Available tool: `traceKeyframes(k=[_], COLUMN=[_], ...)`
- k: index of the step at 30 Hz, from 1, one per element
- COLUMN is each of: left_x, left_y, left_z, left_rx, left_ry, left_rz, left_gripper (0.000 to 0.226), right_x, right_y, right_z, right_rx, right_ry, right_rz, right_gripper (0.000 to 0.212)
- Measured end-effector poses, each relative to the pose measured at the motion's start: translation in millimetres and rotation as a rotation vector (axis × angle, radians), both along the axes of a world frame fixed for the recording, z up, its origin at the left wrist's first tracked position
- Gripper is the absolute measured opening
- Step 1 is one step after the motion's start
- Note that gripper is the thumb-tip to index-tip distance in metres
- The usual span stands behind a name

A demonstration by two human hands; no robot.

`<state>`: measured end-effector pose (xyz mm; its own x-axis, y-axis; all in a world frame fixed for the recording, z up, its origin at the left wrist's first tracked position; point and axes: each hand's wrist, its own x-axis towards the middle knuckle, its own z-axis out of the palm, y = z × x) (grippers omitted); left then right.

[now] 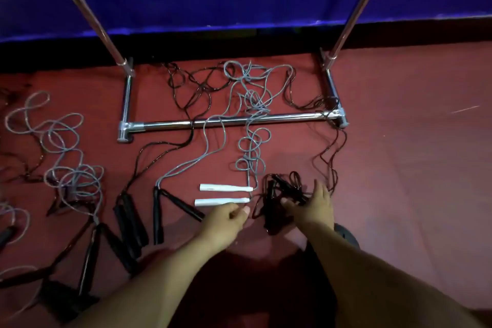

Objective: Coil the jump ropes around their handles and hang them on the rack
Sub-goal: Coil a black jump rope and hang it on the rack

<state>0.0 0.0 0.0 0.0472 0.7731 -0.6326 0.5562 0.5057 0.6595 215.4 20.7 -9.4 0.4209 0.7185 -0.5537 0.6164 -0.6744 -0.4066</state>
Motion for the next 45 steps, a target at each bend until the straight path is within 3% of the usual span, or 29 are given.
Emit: traceKeyframes(k=[6,12,15,19,26,29,34,40,45], left_x=[0.5,5.3,10.2,14.1,46.1,47.2,27.5,-0.7,-13.3], left_y=[-15.5,-11.8,-2.5,-3.2,-14.0,-17.6,-16.3,-33.9,-43.0], left_z=[-43.1,-37.4,-35.9,-46.8,-34.0,-31.6,3.1,78.2,156.5], left_rx=[-0.143,-0.219,-0.228,-0.241,-0.580,-0.517,-0.376,-0.286,-0.112], left_ry=[-0.060,-0.138,-0.203,-0.148,-0.371,-0.340,-0.357,-0.325,-0.374], left_rz=[0.163,0.363,0.425,0.300,0.373,0.336,0.321,0.410,0.377], left_gripper=[0.069,0.034,0.025,0.007,0.021,0.018,0.021,0.017,0.013], right_x=[-20.2,-57.7,-55.8,-44.6,-55.0,-66.4,-71.7,-81.2,-85.6], right_y=[7.3,-1.7,0.8,-7.7,-44.6,-47.6,-50.6,-54.2,-54.2], right_z=[-36.3,-37.1,-33.9,-39.0,-23.6,-16.1,16.0,93.9,171.9], right_rx=[-0.049,-0.016,-0.077,-0.156,-0.176,-0.190,-0.147,-0.091,0.040], right_ry=[-0.021,-0.006,0.097,0.182,0.514,0.655,0.748,0.804,0.896], right_rz=[0.029,0.046,0.013,-0.089,-0.504,-0.597,-0.531,-0.456,-0.432], right_gripper=[0.102,0.087,0.061,0.026,0.010,0.016,0.017,0.014,0.024])
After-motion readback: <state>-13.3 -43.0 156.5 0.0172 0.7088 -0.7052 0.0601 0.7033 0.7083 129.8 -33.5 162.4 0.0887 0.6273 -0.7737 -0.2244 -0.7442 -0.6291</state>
